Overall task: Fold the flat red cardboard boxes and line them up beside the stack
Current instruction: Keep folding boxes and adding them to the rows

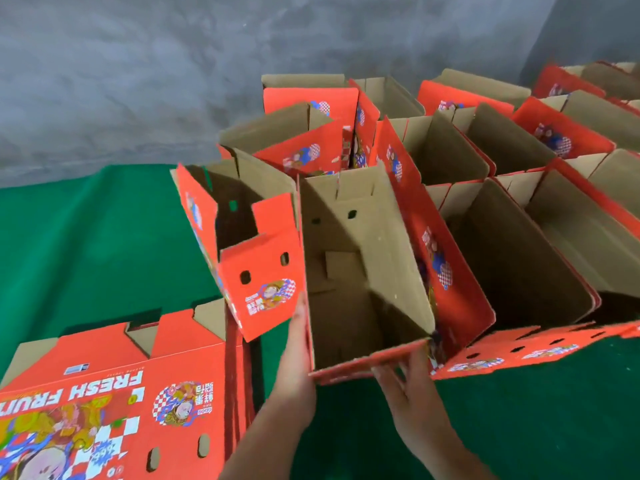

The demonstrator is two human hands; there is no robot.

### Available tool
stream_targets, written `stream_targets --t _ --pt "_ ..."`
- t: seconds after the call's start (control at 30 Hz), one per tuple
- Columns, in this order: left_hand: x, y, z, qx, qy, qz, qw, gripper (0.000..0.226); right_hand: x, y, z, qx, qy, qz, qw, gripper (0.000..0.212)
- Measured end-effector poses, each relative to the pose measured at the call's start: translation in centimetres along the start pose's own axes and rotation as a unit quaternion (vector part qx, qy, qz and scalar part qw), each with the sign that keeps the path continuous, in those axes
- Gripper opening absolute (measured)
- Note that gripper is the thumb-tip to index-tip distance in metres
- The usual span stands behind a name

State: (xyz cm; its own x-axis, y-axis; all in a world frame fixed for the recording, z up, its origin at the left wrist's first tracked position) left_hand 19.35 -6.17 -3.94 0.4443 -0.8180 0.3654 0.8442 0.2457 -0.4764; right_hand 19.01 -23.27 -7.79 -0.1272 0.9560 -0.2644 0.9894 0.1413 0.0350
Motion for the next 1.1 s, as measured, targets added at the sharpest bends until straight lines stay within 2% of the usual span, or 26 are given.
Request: stream_targets --t 0.07,0.13,0.23,0.3,0.37,0.43,0.53,0.6,0.73,0.8,0.9,1.0,1.1 --pt "-1.5 2.3 0.4 0.016 0.030 -0.001 0.999 0.039 1.1 2.6 -0.6 0.006 -0.020 -0.053 0.998 0.052" --pt "-2.1 3.8 0.8 0.022 0.041 -0.015 0.999 0.039 2.0 4.1 -0.8 0.001 -0.020 -0.062 0.998 0.058" --pt "-2.0 4.8 1.8 0.070 0.048 -0.071 0.994 0.048 3.3 4.5 0.5 0.015 -0.006 -0.030 0.999 0.062" --pt "-1.7 5.2 1.2 0.061 0.082 -0.102 0.990 0.058 3.7 5.0 1.2 0.018 0.006 -0.002 1.000 0.065" --pt "-1.7 6.1 0.1 0.082 0.125 -0.080 0.986 0.066 3.5 7.1 1.6 0.004 -0.010 0.011 1.000 0.067" --pt "-1.6 8.0 -0.7 0.146 0.167 -0.063 0.973 0.075 3.7 10.4 1.6 -0.019 -0.016 0.024 0.999 0.061" --pt "-0.6 12.8 0.5 0.177 0.225 -0.034 0.958 0.085 5.1 15.9 1.9 0.009 0.015 0.026 1.000 0.056" --pt "0.4 16.5 2.4 0.182 0.247 -0.001 0.952 0.082 6.9 19.6 2.1 0.037 0.019 0.070 0.997 0.060" --pt "2.7 23.2 6.7 0.222 0.278 0.000 0.935 0.075 10.4 25.3 2.3 0.093 0.031 0.174 0.980 0.073" --pt "3.1 25.1 7.3 0.245 0.306 -0.002 0.920 0.066 10.8 26.1 3.1 0.046 0.038 0.217 0.974 0.067" --pt "1.0 24.9 5.7 0.241 0.295 -0.010 0.924 0.059 10.8 24.9 4.7 -0.032 0.014 0.176 0.984 0.063" --pt "-1.3 23.8 3.2 0.264 0.247 -0.006 0.932 0.074 11.3 23.6 5.4 -0.043 0.033 0.130 0.990 0.069" --pt "-0.8 23.2 1.7 0.240 0.233 -0.002 0.942 0.092 10.7 22.5 5.8 -0.042 0.057 0.160 0.985 0.067"
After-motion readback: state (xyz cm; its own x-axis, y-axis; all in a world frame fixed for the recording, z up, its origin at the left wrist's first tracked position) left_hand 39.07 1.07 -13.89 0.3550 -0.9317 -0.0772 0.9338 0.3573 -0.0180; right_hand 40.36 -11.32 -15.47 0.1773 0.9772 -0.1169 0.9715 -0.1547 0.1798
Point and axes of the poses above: each hand's wrist, its own y-axis towards the middle knuckle, its own x-axis out of the palm, z = x × y, the point moved 1 cm from there along y, towards the middle knuckle, and after that the axes turned 6 degrees about -x, right-handed, at the moved point
